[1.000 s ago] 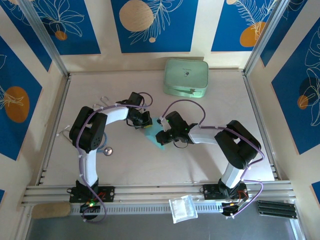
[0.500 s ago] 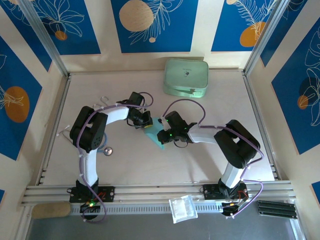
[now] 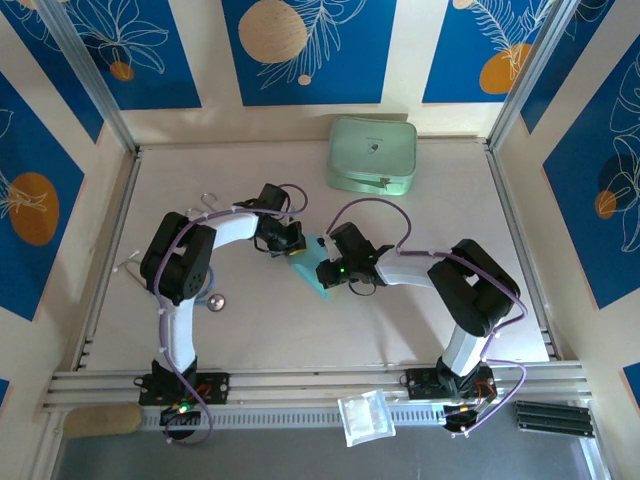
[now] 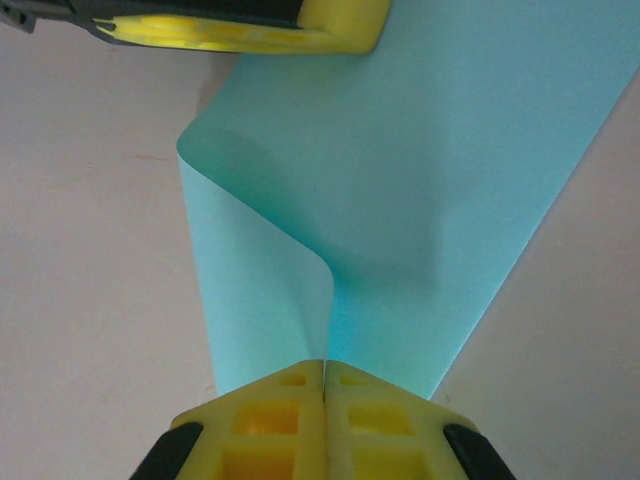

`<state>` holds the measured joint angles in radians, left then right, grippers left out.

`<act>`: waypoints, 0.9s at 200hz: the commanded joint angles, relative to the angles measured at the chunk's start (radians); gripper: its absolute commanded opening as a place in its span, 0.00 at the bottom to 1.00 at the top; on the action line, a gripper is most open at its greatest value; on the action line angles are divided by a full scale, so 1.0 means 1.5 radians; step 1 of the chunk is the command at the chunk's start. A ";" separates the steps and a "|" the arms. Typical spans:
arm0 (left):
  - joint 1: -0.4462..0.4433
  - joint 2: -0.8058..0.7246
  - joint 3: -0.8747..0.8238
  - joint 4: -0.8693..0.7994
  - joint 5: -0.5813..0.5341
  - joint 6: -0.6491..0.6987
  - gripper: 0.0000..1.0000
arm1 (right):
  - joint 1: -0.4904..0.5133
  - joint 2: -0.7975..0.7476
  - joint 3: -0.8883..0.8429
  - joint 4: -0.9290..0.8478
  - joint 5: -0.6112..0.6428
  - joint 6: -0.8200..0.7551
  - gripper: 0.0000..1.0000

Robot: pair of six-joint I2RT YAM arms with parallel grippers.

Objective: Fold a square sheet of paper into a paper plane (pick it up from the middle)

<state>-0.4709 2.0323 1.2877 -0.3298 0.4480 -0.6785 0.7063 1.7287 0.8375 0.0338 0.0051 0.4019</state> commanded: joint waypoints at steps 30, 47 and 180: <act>-0.012 0.038 -0.004 -0.034 -0.018 0.009 0.04 | -0.003 0.020 0.026 -0.020 0.014 0.009 0.00; -0.012 0.038 -0.004 -0.035 -0.017 0.009 0.04 | -0.004 0.022 0.030 -0.022 0.015 0.005 0.00; -0.010 0.022 0.014 -0.047 -0.016 0.018 0.04 | -0.006 0.050 0.035 -0.061 0.011 0.002 0.00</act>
<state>-0.4736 2.0373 1.2976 -0.3317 0.4473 -0.6735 0.7036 1.7721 0.8803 -0.0029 0.0227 0.4015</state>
